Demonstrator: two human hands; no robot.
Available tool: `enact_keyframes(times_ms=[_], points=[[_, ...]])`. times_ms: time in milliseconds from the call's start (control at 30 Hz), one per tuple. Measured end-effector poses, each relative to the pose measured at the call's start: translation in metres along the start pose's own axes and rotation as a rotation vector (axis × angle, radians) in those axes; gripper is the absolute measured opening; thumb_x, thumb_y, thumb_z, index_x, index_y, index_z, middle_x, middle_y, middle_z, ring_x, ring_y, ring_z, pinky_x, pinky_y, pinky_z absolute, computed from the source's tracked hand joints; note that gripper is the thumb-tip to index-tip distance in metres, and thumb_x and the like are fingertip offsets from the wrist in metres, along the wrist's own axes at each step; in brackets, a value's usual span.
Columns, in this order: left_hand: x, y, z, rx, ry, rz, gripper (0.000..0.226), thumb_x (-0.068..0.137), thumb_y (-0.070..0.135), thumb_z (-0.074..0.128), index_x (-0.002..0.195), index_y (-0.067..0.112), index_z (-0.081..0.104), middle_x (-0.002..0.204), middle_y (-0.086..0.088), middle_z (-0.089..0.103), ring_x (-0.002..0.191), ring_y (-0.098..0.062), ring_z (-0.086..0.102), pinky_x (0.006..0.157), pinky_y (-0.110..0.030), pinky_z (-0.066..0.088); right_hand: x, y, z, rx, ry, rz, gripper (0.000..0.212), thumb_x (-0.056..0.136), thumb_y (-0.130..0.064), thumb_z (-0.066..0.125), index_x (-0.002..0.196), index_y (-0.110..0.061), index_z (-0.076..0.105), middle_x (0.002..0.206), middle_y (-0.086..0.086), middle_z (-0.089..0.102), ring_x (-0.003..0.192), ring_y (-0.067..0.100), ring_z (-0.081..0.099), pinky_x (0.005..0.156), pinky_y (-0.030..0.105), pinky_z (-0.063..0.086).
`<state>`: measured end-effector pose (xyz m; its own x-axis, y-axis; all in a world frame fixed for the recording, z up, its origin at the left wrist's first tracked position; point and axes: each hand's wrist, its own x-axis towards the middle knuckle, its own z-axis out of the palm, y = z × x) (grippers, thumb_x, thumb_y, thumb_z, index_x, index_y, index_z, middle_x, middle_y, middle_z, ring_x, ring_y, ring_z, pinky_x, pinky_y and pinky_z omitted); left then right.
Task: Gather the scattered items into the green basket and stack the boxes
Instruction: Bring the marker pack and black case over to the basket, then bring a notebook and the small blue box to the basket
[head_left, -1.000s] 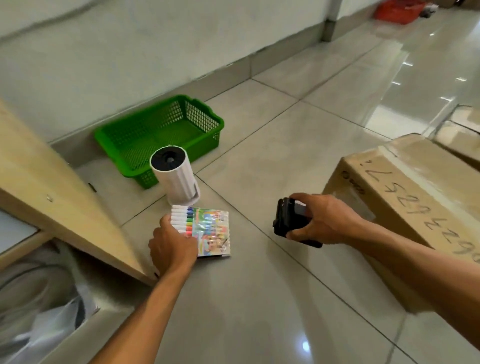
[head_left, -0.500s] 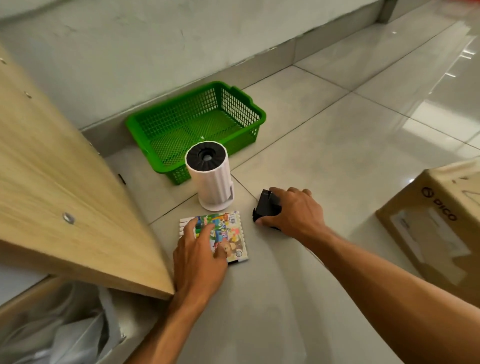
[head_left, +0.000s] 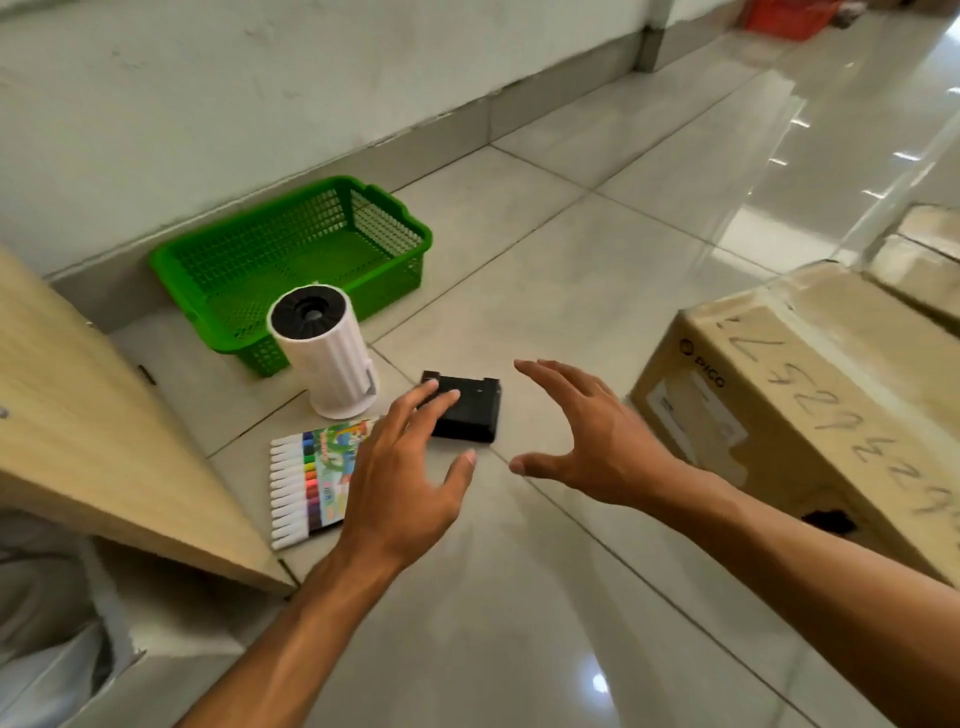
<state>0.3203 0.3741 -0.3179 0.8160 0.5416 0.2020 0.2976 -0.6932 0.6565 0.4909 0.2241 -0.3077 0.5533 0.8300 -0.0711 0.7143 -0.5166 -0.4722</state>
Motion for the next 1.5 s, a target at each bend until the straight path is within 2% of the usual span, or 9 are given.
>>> enact_keyframes(times_ms=[200,400,467,567,700,900,1067,1333,1500], points=[[-0.014,0.078,0.016,-0.059,-0.068,0.279,0.06,0.084,0.045,0.063,0.14,0.034,0.044,0.148,0.015,0.038,0.135,-0.008,0.038,0.107,-0.045,0.04,-0.103,0.021,-0.043,-0.012,0.113,0.047,0.105,0.072,-0.073,0.07,0.149,-0.058,0.0,0.162,-0.015,0.017,0.147,0.011,0.021,0.109,0.03,0.023],[-0.042,0.16,0.069,-0.184,-0.177,0.525,0.059,0.084,0.041,0.065,0.139,0.026,0.048,0.146,0.01,0.043,0.133,-0.006,0.04,0.106,-0.033,0.037,-0.229,0.058,-0.069,-0.014,0.212,0.196,0.103,0.073,-0.071,0.07,0.15,-0.059,0.003,0.16,-0.019,0.016,0.145,0.009,0.022,0.11,0.032,0.027],[-0.062,0.187,0.089,-0.252,-0.201,0.636,0.054,0.084,0.033,0.066,0.135,0.022,0.053,0.141,0.008,0.048,0.131,-0.007,0.044,0.103,-0.032,0.04,-0.279,0.071,-0.074,-0.001,0.248,0.259,0.101,0.073,-0.068,0.072,0.15,-0.057,0.007,0.158,-0.021,0.018,0.143,0.006,0.025,0.108,0.025,0.029],[-0.096,0.222,0.118,-0.347,-0.229,0.843,0.044,0.085,0.024,0.066,0.127,0.014,0.058,0.13,0.0,0.058,0.122,-0.015,0.053,0.096,-0.038,0.046,-0.358,0.088,-0.077,-0.025,0.266,0.382,0.097,0.076,-0.067,0.071,0.151,-0.054,0.011,0.16,-0.019,0.019,0.141,0.004,0.025,0.102,0.013,0.022],[-0.141,0.27,0.154,-0.377,-0.355,1.037,0.037,0.087,0.027,0.065,0.12,0.013,0.063,0.121,-0.002,0.062,0.115,-0.016,0.056,0.095,-0.033,0.044,-0.464,0.108,-0.074,-0.042,0.245,0.616,0.097,0.078,-0.064,0.071,0.15,-0.057,0.008,0.162,-0.019,0.018,0.145,0.009,0.026,0.112,0.034,0.034],[-0.198,0.311,0.209,-0.224,-0.713,1.024,0.039,0.085,0.04,0.062,0.123,0.028,0.058,0.118,0.008,0.059,0.111,-0.013,0.055,0.089,-0.031,0.042,-0.574,0.124,-0.043,-0.144,0.23,0.877,0.09,0.081,-0.06,0.069,0.154,-0.044,0.019,0.162,-0.01,0.025,0.146,0.013,0.027,0.114,0.033,0.03],[-0.238,0.306,0.254,0.031,-0.99,0.944,0.07,0.083,0.066,0.054,0.143,0.038,0.03,0.134,0.014,0.048,0.121,-0.011,0.045,0.097,-0.03,0.034,-0.632,0.139,-0.017,-0.186,0.222,1.068,0.08,0.088,-0.057,0.062,0.155,-0.042,0.02,0.163,-0.004,0.023,0.146,0.019,0.028,0.11,0.039,0.035],[-0.275,0.337,0.3,0.127,-1.14,0.907,0.079,0.08,0.067,0.058,0.145,0.031,0.031,0.134,0.005,0.052,0.122,-0.02,0.047,0.096,-0.034,0.04,-0.678,0.16,0.004,-0.17,0.183,1.271,0.074,0.089,-0.061,0.056,0.152,-0.042,0.022,0.16,0.002,0.028,0.139,0.027,0.039,0.106,0.042,0.041],[-0.309,0.341,0.304,0.245,-1.169,0.849,0.083,0.073,0.069,0.063,0.14,0.031,0.033,0.13,0.001,0.046,0.117,-0.023,0.045,0.092,-0.035,0.042,-0.676,0.177,0.02,-0.005,0.288,1.41,0.068,0.089,-0.06,0.059,0.147,-0.04,0.029,0.134,0.008,0.049,0.122,0.029,0.05,0.092,0.039,0.048]])
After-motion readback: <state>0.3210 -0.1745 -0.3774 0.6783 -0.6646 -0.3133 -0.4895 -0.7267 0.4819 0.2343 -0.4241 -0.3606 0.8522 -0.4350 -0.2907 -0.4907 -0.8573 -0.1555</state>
